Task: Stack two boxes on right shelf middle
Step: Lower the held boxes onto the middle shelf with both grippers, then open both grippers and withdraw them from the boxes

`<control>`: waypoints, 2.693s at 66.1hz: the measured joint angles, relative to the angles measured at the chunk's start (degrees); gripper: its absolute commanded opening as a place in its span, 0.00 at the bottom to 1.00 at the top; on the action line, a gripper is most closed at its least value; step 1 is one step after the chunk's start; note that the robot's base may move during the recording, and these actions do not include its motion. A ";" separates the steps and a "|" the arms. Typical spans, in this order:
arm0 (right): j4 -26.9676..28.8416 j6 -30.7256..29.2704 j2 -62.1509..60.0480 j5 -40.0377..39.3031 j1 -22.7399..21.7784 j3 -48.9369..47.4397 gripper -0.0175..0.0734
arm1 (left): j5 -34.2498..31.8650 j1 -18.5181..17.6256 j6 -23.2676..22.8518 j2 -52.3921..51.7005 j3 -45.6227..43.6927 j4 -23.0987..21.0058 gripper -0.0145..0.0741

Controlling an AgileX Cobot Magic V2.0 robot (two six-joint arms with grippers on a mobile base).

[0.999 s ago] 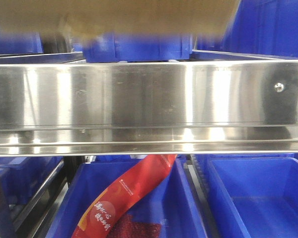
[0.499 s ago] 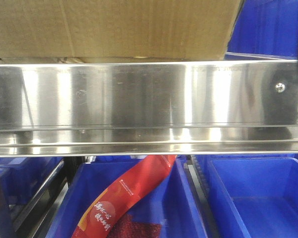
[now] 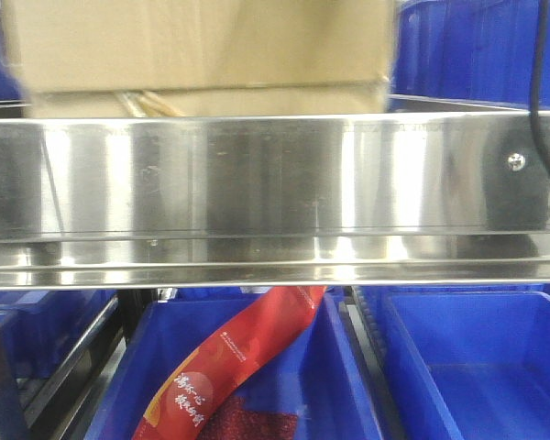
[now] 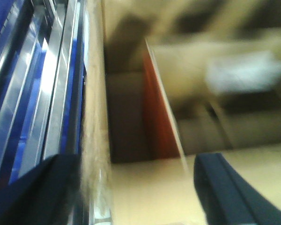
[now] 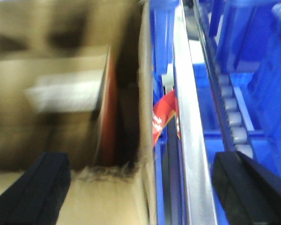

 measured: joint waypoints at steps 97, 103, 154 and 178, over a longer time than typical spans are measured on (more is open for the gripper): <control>-2.15 -4.57 -52.08 -37.20 0.00 66.21 0.01 | -41.06 0.00 0.00 -60.05 72.49 -3.00 0.04; -2.25 -4.57 -54.59 -37.43 0.00 66.21 0.01 | -41.57 0.00 0.00 -63.09 72.61 -3.00 0.04; 6.71 -23.61 -66.18 -51.27 -10.95 79.21 0.01 | -42.40 0.00 0.00 -65.61 72.63 -3.00 0.04; 21.10 -34.00 -83.86 -59.07 -31.01 100.81 0.01 | -42.40 0.00 0.00 -65.61 72.73 -3.00 0.04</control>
